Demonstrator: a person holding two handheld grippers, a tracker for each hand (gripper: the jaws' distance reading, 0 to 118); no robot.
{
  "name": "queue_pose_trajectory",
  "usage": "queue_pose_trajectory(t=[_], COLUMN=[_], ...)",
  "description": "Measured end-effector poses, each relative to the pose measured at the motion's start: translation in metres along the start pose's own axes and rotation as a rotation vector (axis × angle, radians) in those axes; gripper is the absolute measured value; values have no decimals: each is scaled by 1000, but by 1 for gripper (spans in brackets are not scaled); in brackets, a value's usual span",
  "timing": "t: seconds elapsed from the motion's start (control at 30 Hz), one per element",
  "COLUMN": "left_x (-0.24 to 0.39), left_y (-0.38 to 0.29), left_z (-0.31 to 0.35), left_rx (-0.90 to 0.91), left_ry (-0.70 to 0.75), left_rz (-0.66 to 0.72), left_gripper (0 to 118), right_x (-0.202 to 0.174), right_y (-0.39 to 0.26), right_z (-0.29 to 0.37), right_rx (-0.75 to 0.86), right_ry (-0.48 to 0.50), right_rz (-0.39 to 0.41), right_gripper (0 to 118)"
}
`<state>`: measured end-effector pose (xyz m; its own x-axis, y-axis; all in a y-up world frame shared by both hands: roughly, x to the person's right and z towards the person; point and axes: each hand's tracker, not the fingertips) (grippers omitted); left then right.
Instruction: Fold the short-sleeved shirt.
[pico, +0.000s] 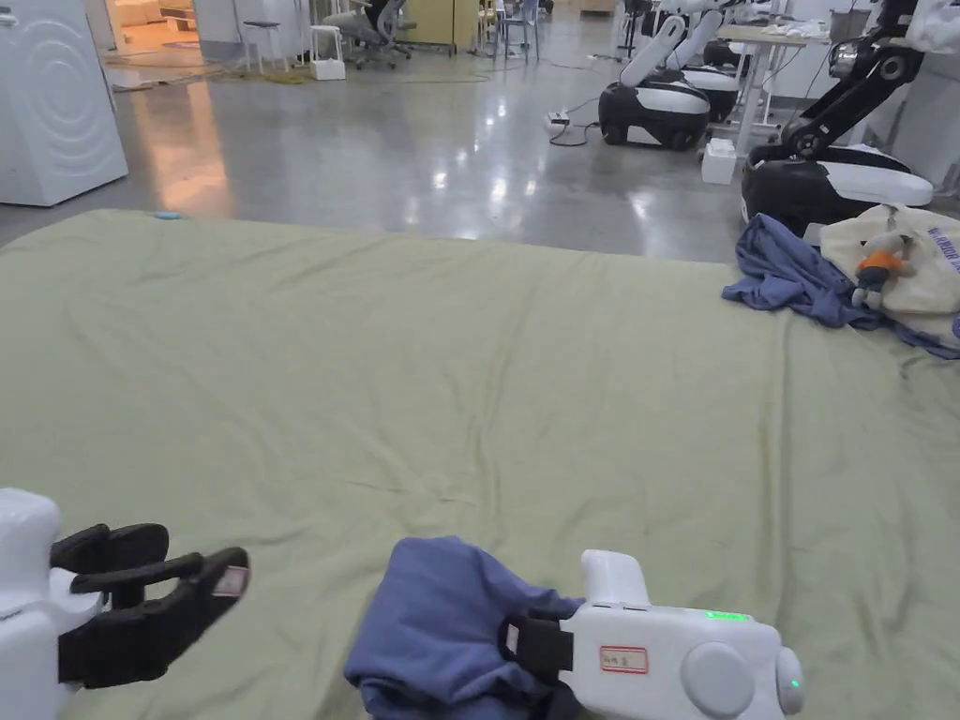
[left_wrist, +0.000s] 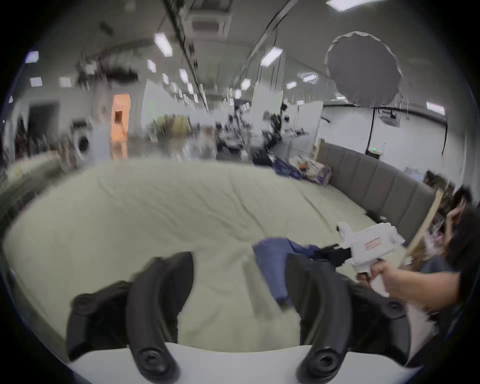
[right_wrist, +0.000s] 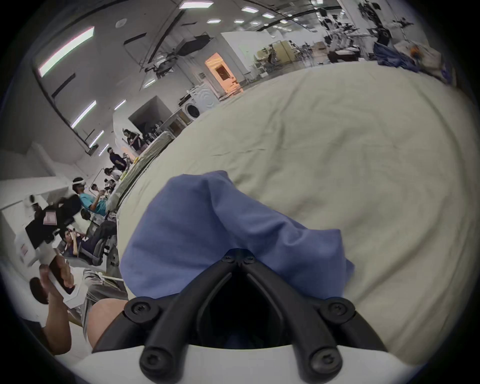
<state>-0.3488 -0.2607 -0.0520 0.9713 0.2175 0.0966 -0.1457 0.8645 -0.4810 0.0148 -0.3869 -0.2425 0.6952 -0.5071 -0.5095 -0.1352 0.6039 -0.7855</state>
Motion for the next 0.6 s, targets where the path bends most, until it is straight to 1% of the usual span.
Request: queue_pose_trajectory(t=[0.03, 0.07, 0.17, 0.2, 0.23, 0.27, 0.37, 0.43, 0.47, 0.57, 0.6], left_x=[-11, -21, -44, -50, -52, -48, -30, -18, -15, -10, -8], left_y=[2, 3, 7, 7, 6, 5, 0, -2, -2, -6, -6], left_z=[-14, -29, -86, -109, -127, -144, -178, -197, -204, -214, -216], left_rx=[-49, -74, -254, -318, -364, -410, -497, -541, -532, -565, -582], left_ry=[-83, -138, -236, -265, -270, -259, -347, -375, -378, -471, -472], left_rz=[65, 138, 350, 393, 414, 402, 376, 360, 385, 512, 522], left_gripper=[83, 83, 83, 83, 83, 83, 83, 83, 83, 83, 83], right_x=[3, 3, -3, -3, -2, -4, -3, -2, 0, 5, 5], right_y=[-2, -3, -6, -6, -6, -7, -8, -9, -9, -9, -10], right_z=[0, 0, -1, -1, -1, -1, -1, -1, -1, -1, -1], right_rx=[1, 5, 11, 12, 12, 14, 18, 20, 20, 23, 25], right_ry=[4, 6, -9, -12, -13, -14, -13, -13, -9, 8, 11], right_rz=[-21, -22, 2, 7, 5, 5, 8, 7, 3, -16, -18], right_gripper=[2, 2, 2, 2, 2, 2, 2, 2, 2, 2, 2])
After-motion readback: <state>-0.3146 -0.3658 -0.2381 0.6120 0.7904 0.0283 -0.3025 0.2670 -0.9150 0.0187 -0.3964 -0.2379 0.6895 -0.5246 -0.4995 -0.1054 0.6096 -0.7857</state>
